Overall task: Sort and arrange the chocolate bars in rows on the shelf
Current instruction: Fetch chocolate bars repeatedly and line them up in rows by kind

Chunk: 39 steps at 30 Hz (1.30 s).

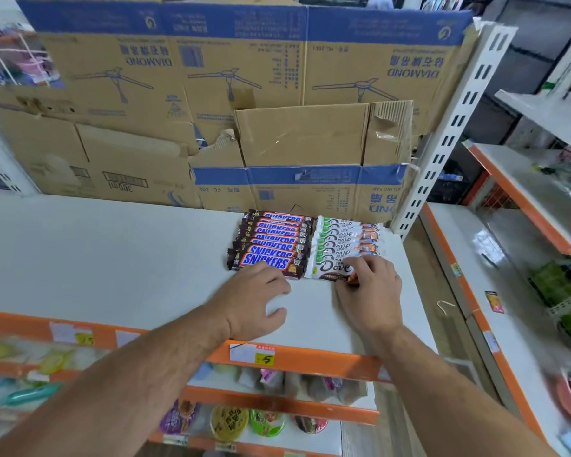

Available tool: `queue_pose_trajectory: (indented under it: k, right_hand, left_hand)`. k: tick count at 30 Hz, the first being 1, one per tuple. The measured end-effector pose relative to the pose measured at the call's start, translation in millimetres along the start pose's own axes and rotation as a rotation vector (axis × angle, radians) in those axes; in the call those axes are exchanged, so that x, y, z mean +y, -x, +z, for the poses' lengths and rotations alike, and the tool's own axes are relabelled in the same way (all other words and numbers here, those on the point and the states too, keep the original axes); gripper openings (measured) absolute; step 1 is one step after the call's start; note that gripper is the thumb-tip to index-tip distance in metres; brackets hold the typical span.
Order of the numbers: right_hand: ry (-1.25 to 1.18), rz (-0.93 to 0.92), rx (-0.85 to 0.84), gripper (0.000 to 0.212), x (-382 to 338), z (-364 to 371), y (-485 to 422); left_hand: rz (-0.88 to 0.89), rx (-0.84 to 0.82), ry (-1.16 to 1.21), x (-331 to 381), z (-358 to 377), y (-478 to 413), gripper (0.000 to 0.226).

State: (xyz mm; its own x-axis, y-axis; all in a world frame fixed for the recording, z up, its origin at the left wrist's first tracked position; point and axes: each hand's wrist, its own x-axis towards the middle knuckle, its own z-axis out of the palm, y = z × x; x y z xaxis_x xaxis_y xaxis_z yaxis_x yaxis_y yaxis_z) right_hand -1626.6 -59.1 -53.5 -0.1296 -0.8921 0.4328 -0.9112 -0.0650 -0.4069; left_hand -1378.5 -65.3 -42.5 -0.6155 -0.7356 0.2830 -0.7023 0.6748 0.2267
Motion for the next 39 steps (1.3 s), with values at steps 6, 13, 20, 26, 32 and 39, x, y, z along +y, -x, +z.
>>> queue_pose_trajectory:
  k: [6,13,20,26,32,39]
  right_hand:
    - [-0.019,0.01,-0.023,0.037,2,-1,0]
    - [-0.004,0.009,-0.037,0.038,-1,-4,0]
    - [0.071,-0.031,-0.043,0.045,-5,-11,3]
    - [0.166,-0.121,-0.063,0.044,-23,-16,7]
    - [0.149,-0.195,-0.223,0.05,-92,-17,17]
    - [0.128,-0.272,-0.33,0.06,-228,27,31]
  left_hand:
    - [0.011,-0.009,-0.034,3,-4,-1,0.036]
    - [0.006,-0.05,-0.089,1,-6,2,0.047]
    - [-0.005,-0.104,-0.109,4,-7,4,0.048]
    - [-0.108,-0.08,-0.035,4,-27,23,0.044]
    - [-0.266,-0.059,-0.024,-38,-68,65,0.058]
    - [-0.4,-0.07,-0.073,-120,-121,145,0.062]
